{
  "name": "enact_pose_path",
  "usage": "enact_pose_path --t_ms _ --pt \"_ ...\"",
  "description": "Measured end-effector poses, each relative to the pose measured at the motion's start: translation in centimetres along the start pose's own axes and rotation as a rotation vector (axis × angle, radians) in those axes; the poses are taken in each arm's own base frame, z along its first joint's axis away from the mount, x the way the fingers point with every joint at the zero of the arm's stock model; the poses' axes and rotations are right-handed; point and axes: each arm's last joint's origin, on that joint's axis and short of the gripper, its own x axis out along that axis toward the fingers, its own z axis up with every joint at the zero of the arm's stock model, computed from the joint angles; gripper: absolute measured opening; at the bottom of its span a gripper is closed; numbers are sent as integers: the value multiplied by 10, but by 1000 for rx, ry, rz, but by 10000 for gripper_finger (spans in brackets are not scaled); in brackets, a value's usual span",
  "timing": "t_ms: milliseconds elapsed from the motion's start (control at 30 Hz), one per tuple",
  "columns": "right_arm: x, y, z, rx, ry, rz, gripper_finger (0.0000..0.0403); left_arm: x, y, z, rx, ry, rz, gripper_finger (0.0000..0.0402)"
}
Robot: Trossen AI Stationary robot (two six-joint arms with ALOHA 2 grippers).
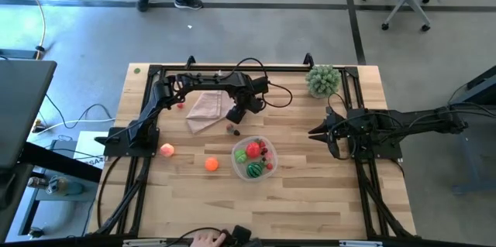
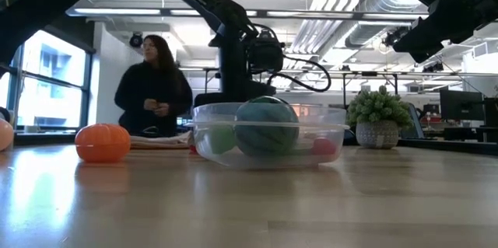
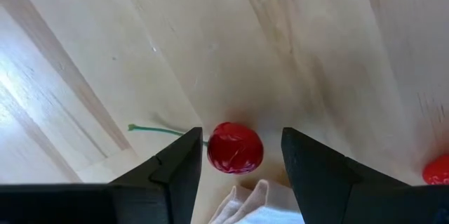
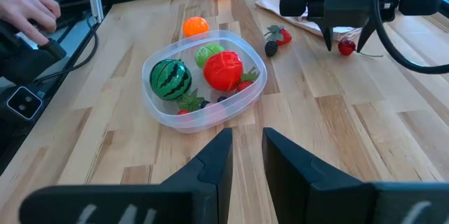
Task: Pick and placing Produce into tupperware
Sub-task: Put the right cherry into the transparent bin
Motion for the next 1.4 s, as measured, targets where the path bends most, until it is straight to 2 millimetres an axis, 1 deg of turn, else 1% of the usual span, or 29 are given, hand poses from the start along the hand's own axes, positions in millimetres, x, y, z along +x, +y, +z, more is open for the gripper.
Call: enact_pose_path --t_ms 900,1300,1400 --pt "0 0 0 0 0 0 68 0 1 0 -145 3 18 186" --pt "0 0 0 0 0 0 68 0 1 1 -175 2 19 186" --pt "0 0 0 0 0 0 68 0 1 1 -185 1 20 179"
